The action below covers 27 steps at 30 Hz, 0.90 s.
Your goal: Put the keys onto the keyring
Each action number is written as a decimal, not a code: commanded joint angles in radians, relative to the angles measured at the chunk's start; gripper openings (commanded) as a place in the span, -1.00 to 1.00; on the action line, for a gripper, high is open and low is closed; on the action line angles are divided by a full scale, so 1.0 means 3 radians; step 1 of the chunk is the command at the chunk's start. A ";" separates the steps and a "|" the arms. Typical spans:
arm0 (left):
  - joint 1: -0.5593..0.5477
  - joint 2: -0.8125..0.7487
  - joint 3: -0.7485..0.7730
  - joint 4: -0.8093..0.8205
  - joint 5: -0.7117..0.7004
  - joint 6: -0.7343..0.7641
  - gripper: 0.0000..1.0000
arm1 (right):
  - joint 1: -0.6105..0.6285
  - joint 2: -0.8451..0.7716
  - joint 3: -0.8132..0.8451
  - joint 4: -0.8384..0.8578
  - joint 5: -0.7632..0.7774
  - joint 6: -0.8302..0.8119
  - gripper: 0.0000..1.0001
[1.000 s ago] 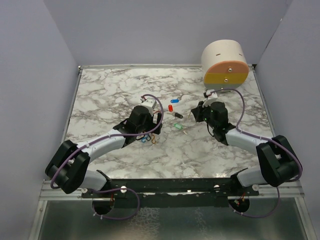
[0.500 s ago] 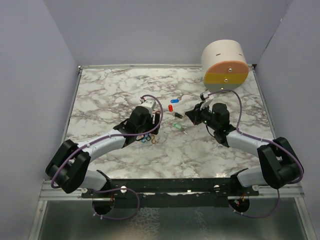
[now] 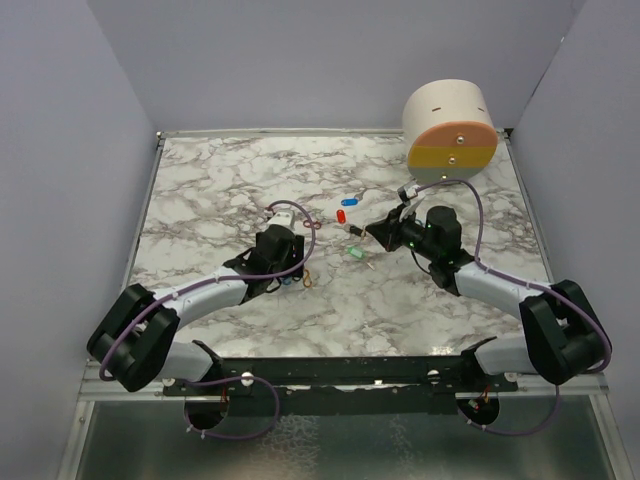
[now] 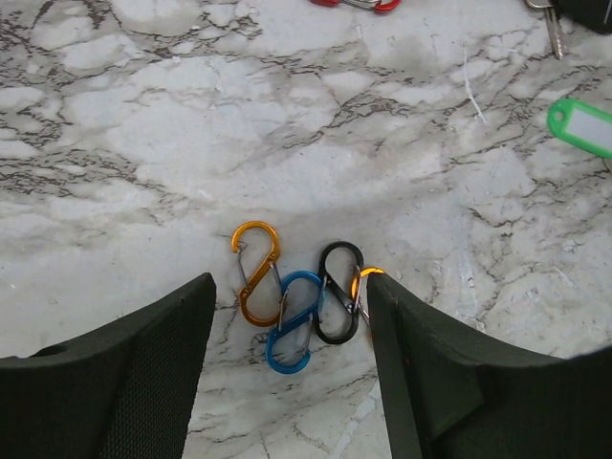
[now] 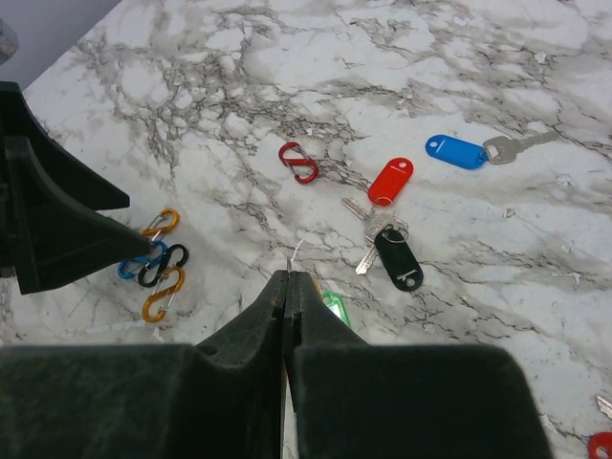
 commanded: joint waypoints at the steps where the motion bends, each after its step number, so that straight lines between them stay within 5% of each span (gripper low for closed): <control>1: 0.0007 -0.0056 -0.0011 -0.0058 -0.0415 -0.0143 0.35 | 0.0025 -0.0114 0.0051 0.0052 -0.0102 -0.0009 -0.99; 27: 0.0010 0.0331 -0.0023 0.0167 -0.0745 -0.0190 0.27 | 0.0030 -0.0070 0.0042 0.0105 -0.0082 0.0007 -0.99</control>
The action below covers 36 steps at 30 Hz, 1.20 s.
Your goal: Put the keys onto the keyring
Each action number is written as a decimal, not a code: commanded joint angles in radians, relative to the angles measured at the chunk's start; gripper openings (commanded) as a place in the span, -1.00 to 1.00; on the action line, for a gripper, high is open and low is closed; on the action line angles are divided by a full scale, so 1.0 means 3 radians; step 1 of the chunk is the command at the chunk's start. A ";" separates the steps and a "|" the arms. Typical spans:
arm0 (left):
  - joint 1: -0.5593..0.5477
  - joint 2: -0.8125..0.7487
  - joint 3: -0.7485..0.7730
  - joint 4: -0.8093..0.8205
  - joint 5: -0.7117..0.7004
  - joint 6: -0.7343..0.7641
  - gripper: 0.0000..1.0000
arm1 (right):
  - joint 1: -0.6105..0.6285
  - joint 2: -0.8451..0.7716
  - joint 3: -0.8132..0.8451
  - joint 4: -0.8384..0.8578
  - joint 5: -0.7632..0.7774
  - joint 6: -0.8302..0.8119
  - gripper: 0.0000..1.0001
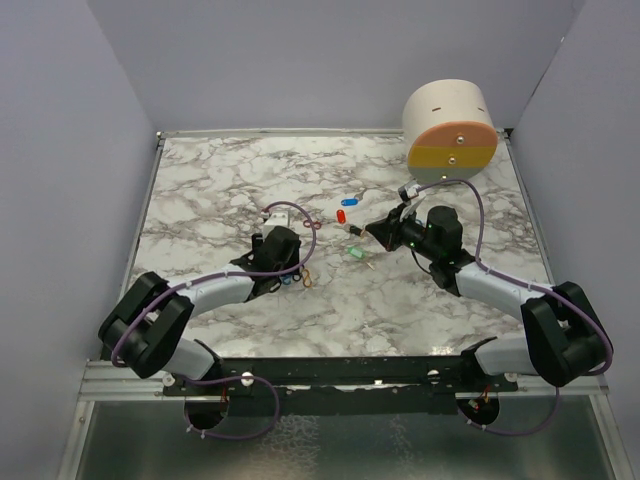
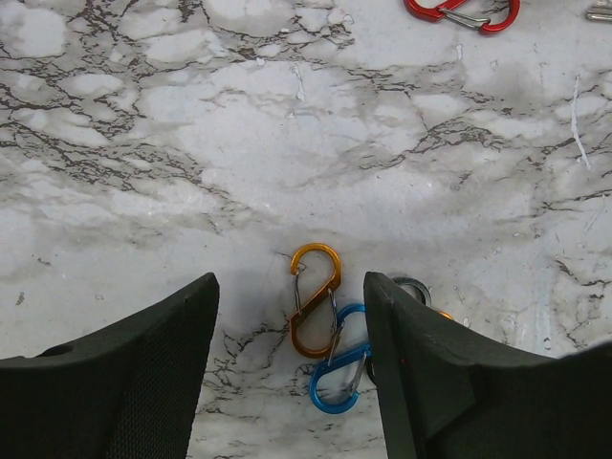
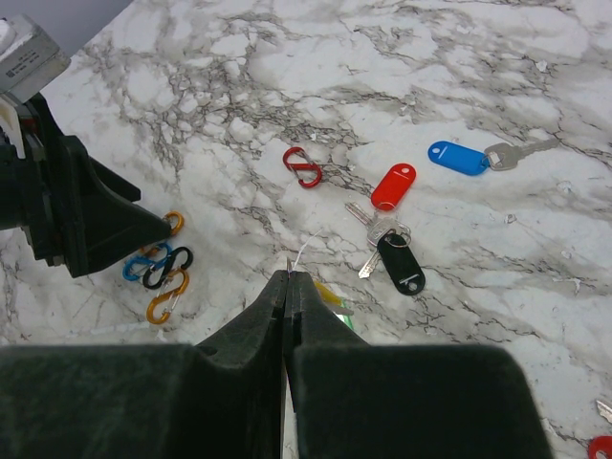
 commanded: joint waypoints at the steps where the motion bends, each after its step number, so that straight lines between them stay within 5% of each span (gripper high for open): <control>1: 0.0013 0.0078 -0.0021 0.0086 -0.0182 -0.0026 0.27 | 0.0024 -0.0021 0.0043 0.0105 -0.0061 0.0003 -0.99; 36: -0.0020 -0.0034 -0.0214 -0.0079 -0.0081 -0.0061 0.08 | 0.0024 0.0027 0.0053 0.0118 -0.0076 0.0020 -0.99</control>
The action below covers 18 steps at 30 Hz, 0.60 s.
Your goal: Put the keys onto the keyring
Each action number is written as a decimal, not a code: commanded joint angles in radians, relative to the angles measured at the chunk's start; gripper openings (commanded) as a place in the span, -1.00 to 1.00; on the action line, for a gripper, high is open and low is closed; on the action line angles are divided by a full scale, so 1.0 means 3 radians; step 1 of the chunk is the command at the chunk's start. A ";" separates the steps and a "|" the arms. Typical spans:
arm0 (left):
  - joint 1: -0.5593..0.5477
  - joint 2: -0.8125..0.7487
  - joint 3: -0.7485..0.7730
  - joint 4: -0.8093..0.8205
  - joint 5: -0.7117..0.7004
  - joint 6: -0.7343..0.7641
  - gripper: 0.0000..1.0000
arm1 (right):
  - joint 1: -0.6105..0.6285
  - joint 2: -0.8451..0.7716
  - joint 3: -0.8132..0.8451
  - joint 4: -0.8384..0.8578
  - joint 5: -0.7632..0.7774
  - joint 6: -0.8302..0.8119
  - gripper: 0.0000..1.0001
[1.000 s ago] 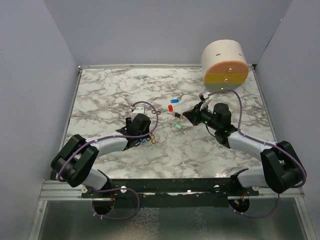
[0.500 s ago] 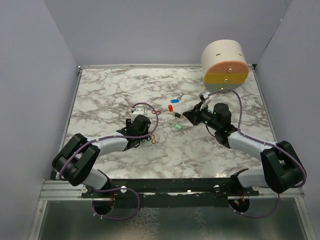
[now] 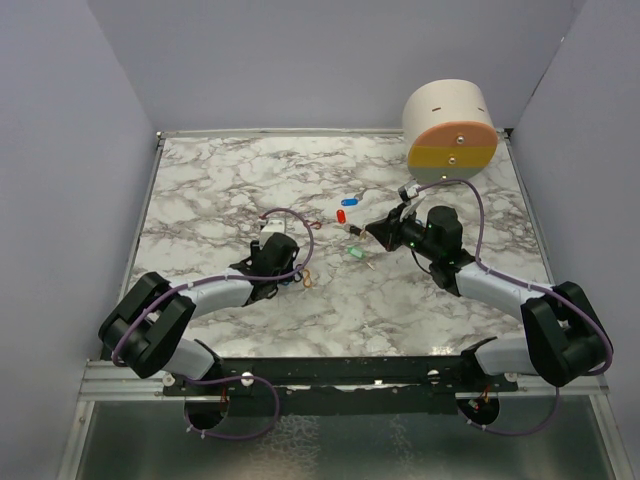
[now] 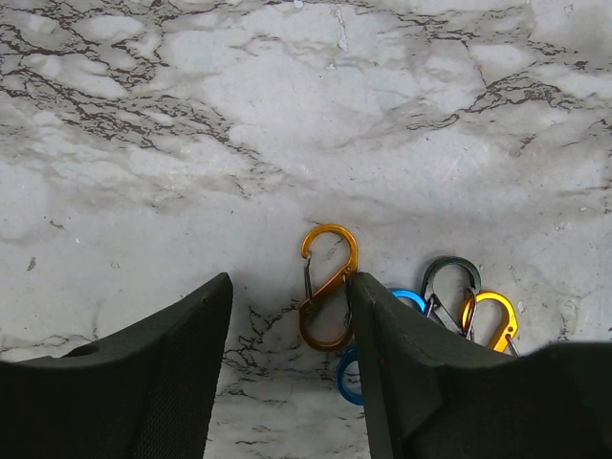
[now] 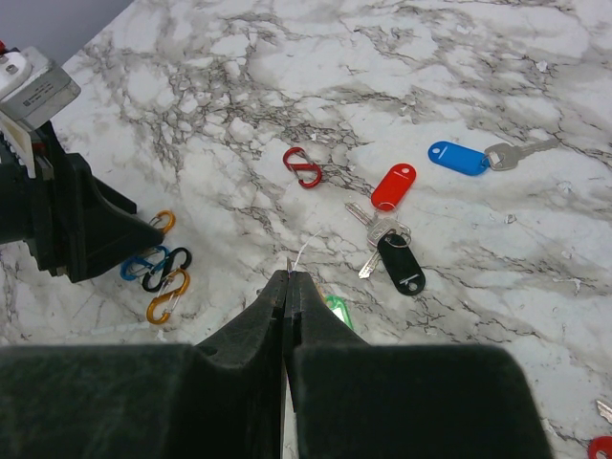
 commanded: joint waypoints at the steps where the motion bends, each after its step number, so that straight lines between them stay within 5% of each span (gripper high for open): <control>1: -0.0018 -0.0052 -0.0042 -0.0079 0.0030 -0.0027 0.04 | 0.0024 0.0022 0.0050 0.0107 -0.0075 0.0020 -0.99; 8: -0.0020 0.0037 -0.0001 -0.0073 0.0097 -0.0004 -0.16 | 0.0024 0.0020 0.0054 0.0096 -0.0060 0.0018 -0.99; 18: -0.0019 0.0055 0.0026 -0.0021 0.0175 0.0042 -0.97 | 0.0024 0.0042 0.0062 0.0096 -0.0079 0.0005 -0.99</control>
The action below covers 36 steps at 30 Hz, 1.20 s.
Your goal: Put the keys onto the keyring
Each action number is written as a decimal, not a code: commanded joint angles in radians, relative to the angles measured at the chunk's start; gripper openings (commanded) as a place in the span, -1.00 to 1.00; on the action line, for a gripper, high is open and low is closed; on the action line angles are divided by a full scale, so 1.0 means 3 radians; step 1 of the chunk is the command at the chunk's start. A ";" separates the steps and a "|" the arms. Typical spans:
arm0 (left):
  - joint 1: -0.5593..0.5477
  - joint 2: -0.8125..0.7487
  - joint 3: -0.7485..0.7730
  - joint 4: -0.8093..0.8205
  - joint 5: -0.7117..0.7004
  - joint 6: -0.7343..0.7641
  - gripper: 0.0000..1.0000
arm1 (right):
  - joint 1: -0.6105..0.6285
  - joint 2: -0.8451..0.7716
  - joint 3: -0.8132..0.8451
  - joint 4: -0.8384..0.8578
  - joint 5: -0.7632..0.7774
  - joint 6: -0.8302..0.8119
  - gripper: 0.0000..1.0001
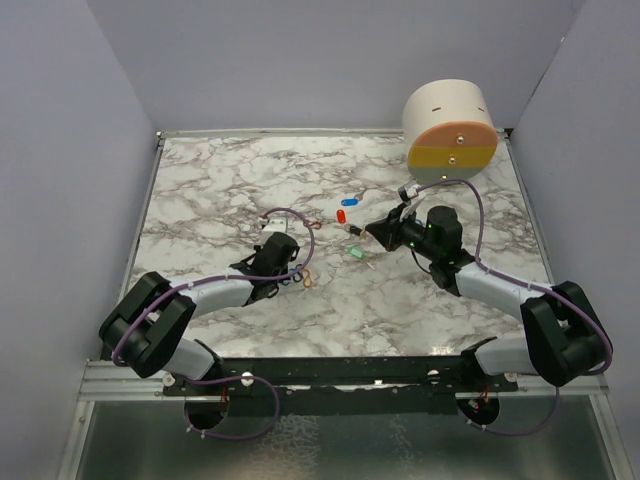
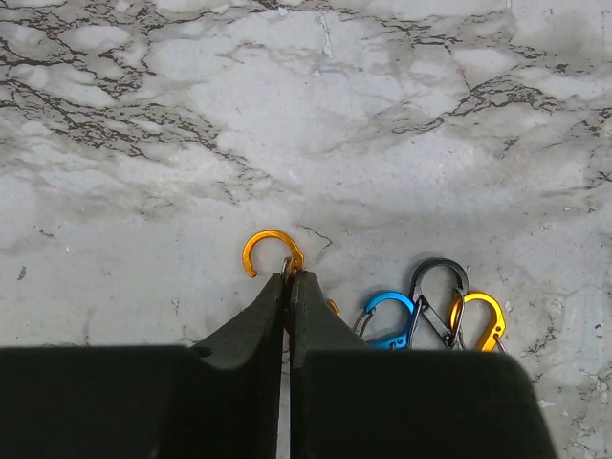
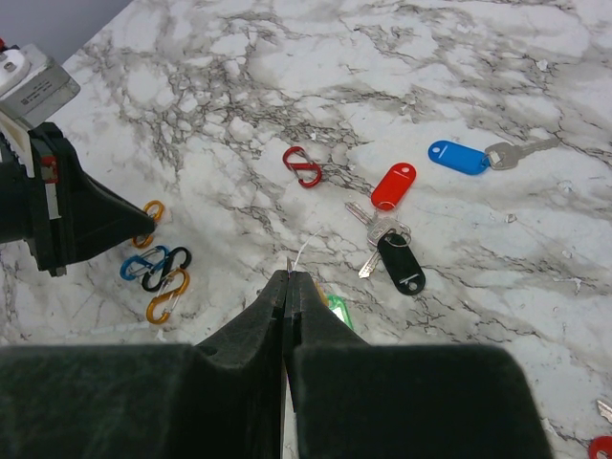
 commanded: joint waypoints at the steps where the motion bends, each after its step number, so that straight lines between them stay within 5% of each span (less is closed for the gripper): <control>1: -0.0016 0.0052 0.0035 -0.0064 0.0126 0.0028 -0.99 | 0.0024 0.0046 0.0059 0.0094 -0.0090 0.0005 -0.99; 12: -0.0014 -0.0073 0.0213 -0.0053 0.0337 0.0256 -1.00 | 0.0338 0.0216 0.0205 0.0058 -0.0324 -0.0399 -0.99; 36: -0.0175 -0.0239 0.0859 -0.0148 0.1007 0.0335 -1.00 | 0.0898 0.0572 0.0421 -0.0106 0.0132 -0.0934 -0.99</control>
